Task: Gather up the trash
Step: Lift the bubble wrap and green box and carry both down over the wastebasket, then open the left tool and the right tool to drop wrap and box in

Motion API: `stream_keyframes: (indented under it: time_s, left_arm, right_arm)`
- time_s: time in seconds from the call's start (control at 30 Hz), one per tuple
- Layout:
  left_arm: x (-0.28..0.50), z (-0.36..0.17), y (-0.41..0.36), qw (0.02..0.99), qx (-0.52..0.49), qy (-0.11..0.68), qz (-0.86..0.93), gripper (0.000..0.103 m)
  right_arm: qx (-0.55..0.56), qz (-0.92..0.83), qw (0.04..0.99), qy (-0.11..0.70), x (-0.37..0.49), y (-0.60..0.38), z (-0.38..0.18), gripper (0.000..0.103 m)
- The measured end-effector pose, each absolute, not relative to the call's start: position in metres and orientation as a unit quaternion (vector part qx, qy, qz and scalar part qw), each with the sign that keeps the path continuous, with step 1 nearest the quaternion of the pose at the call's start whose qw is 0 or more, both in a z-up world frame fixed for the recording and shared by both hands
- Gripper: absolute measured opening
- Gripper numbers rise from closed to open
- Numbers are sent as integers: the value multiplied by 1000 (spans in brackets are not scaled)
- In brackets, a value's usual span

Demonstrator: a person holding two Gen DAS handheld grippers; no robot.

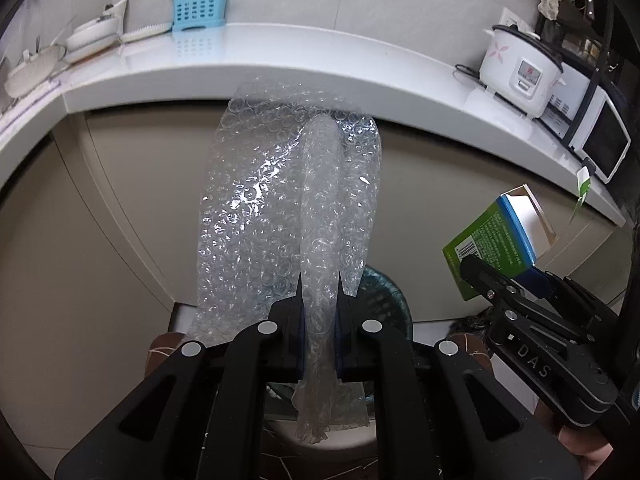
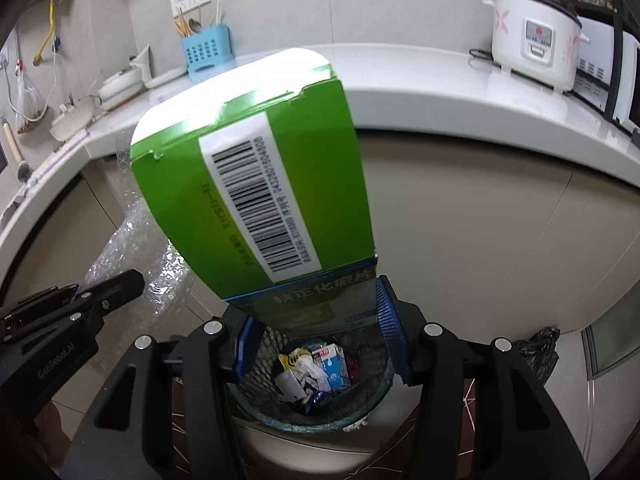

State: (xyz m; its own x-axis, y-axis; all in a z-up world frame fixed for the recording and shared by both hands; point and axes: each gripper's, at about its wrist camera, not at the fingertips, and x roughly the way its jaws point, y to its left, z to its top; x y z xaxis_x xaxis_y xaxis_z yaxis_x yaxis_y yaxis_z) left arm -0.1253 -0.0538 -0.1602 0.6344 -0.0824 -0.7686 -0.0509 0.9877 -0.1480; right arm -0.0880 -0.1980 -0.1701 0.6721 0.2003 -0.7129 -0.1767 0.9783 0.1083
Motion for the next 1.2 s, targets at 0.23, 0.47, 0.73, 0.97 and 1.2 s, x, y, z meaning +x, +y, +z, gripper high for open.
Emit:
stream_keyframes:
  time_s: [0.23, 0.47, 0.73, 0.97, 1.2]
  left_arm:
    - [-113, -201, -49, 888, -81, 453, -4, 9]
    - [-89, -245, -55, 860, -84, 504, -4, 9]
    - [-59, -290, -63, 835, -97, 542, -20, 9]
    - [-45, -332, -71, 812, -90, 576, -24, 9]
    - [-41, -355, -77, 807, -81, 583, -39, 17]
  right_arm:
    - [20, 94, 900, 425, -74, -202, -211, 50]
    - [16, 93, 886, 454, -64, -198, -250, 50]
    - [19, 89, 871, 483, -54, -200, -282, 50]
    - [22, 81, 862, 500, -49, -204, -296, 50]
    - [25, 81, 855, 511, -48, -208, -303, 50]
